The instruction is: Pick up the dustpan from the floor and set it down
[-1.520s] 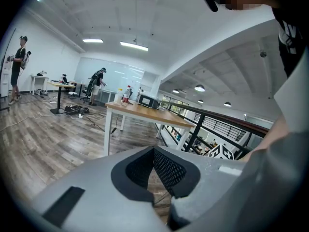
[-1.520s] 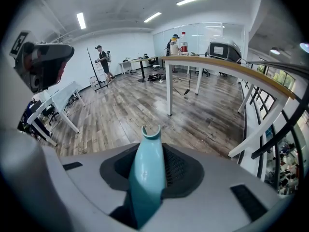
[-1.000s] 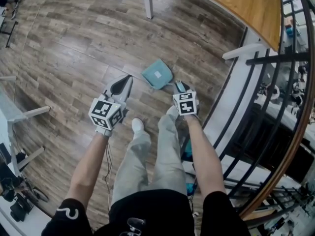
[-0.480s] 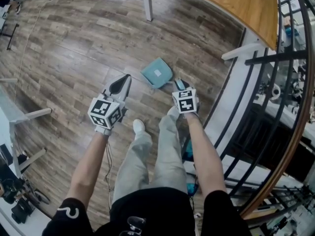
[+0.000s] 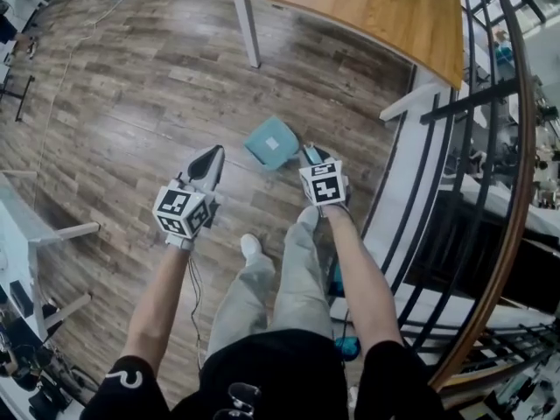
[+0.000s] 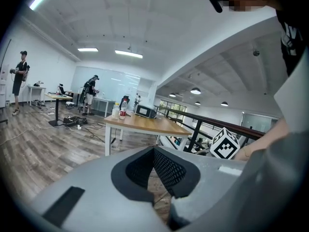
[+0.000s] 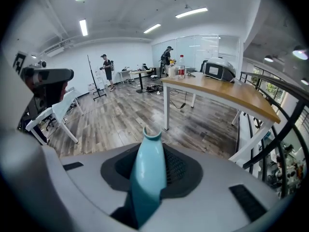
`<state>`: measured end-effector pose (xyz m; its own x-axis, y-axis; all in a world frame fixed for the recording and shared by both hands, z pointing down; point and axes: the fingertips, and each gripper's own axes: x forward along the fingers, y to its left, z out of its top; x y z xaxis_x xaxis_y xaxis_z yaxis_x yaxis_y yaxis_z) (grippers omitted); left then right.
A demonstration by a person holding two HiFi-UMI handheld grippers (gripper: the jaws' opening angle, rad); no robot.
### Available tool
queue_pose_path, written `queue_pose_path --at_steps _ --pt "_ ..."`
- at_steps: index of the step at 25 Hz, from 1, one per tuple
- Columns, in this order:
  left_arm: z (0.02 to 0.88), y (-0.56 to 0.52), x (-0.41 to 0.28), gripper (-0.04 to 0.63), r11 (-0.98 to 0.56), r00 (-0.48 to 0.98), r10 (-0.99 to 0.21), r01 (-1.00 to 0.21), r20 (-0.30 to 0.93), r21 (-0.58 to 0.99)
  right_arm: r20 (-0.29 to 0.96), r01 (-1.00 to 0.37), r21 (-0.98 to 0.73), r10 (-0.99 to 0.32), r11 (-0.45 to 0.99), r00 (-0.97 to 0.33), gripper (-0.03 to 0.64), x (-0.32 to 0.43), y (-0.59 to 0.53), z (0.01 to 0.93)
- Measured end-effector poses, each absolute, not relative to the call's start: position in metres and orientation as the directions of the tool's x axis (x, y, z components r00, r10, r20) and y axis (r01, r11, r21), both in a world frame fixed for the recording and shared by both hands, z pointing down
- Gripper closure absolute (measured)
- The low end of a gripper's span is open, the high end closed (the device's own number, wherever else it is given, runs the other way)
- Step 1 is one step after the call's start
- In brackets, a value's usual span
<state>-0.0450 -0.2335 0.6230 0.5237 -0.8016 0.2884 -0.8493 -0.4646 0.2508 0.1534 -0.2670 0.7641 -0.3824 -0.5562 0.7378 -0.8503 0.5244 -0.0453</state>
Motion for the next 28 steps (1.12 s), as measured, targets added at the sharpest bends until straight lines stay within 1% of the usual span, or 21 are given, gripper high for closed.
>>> queue_pose_path --at_steps 4,8,14,20,28 --pt "0.583 -0.228 -0.049 0.601 -0.482 0.530 -0.805 -0.847 0.268 0.225 0.715 -0.854 -0.048 -0.579 0.518 -0.392 0.529 0.152 -0.268 0.708" --pt "0.539 -0.218 -0.056 0.601 -0.492 0.531 -0.812 -0.846 0.242 0.205 0.665 -0.859 -0.045 -0.627 0.510 -0.407 0.529 0.146 -0.269 0.640" --pt "0.477 -0.212 -0.071 0.601 -0.487 0.519 -0.834 -0.852 0.188 0.191 0.608 -0.868 -0.002 -0.689 0.496 -0.395 0.529 0.142 -0.268 0.551" --pt "0.424 -0.201 -0.086 0.601 -0.496 0.519 -0.841 -0.852 0.151 0.167 0.570 -0.871 0.021 -0.722 0.490 -0.392 0.529 0.140 -0.256 0.482" --pt "0.385 -0.191 -0.109 0.601 -0.505 0.525 -0.841 -0.848 0.131 0.161 0.504 -0.882 0.020 -0.767 0.470 -0.397 0.529 0.133 -0.248 0.412"
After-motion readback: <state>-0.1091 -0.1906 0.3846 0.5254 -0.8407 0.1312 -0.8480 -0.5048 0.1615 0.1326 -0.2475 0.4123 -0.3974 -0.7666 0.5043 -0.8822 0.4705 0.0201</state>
